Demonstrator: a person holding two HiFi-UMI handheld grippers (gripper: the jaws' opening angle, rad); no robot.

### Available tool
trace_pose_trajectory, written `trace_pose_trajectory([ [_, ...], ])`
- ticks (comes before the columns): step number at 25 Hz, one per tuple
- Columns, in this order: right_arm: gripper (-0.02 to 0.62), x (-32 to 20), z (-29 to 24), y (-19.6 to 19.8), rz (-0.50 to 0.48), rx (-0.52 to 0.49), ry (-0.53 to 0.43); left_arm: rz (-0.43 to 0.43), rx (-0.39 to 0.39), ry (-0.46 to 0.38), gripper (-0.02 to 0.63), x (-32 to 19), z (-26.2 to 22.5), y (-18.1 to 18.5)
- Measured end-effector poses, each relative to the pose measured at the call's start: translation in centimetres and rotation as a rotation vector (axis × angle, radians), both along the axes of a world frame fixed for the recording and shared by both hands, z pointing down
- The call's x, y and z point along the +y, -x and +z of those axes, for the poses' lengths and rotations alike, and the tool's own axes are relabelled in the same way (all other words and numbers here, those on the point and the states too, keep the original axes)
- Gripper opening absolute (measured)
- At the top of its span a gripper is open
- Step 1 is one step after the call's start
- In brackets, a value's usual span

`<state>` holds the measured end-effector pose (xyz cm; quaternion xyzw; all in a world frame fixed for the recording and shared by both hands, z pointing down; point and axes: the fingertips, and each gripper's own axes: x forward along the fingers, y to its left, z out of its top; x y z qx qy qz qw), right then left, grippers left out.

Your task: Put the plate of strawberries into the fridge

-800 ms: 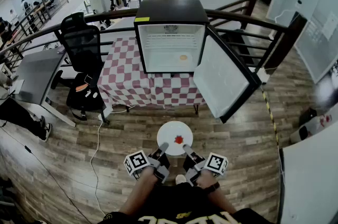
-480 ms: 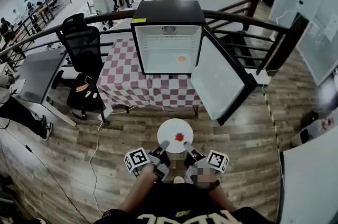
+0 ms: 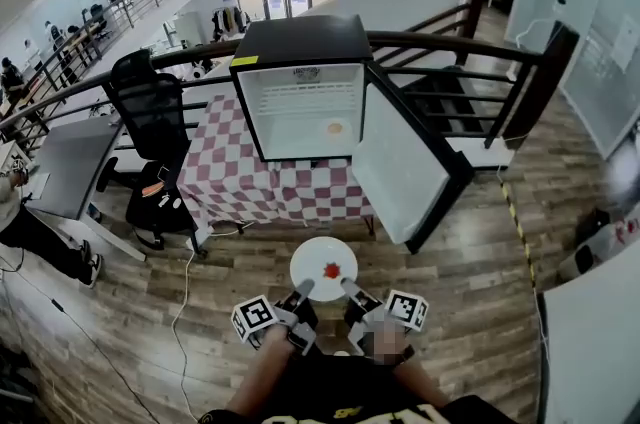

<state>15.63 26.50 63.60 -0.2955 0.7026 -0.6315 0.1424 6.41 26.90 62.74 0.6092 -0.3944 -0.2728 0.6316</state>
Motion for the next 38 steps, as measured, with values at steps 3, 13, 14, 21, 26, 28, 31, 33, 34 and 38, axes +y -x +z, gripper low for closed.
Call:
trace_pose_trajectory([
  [3, 0.044, -1.5, 0.9, 0.3, 0.0, 0.024, -0.002, -0.003, 0.025, 0.033, 0.037, -1.3, 1.2, 0.4],
  [13, 0.044, -13.7, 0.5, 5.6, 0.079, 0.016, -0.039, 0.109, -0.041, -0.023, 0.037, -14.9, 0.1, 5.7],
  [14, 0.044, -14.8, -0.2, 6.2, 0.085, 0.025, -0.052, 0.12, -0.044, -0.037, 0.037, -16.3, -0.6, 6.3],
  [21, 0.044, -20.3, -1.7, 8.7, 0.173, 0.04, -0.033, 0.175, -0.028, -0.049, 0.037, -22.3, -1.8, 8.7],
  [26, 0.044, -23.4, -1.8, 11.5, 0.18, 0.063, -0.013, 0.187, -0.013, -0.042, 0.037, -25.5, -1.5, 11.4],
  [28, 0.044, -24.6, -1.8, 12.6, 0.178, 0.071, -0.006, 0.182, -0.004, -0.043, 0.037, -26.7, -1.6, 12.5],
  [31, 0.044, -26.4, -1.8, 14.2, 0.184, 0.063, 0.009, 0.186, 0.01, -0.055, 0.037, -28.6, -2.0, 13.9],
  [33, 0.044, -27.5, -1.8, 15.0, 0.187, 0.06, 0.008, 0.191, 0.011, -0.06, 0.037, -29.7, -2.0, 14.8],
  [34, 0.044, -28.0, -1.9, 15.4, 0.188, 0.059, 0.004, 0.192, 0.012, -0.058, 0.037, -30.1, -1.9, 15.2],
  [38, 0.044, -28.7, -1.5, 16.0, 0.2, 0.093, 0.002, 0.204, 0.034, -0.045, 0.037, -31.2, -1.5, 16.0],
])
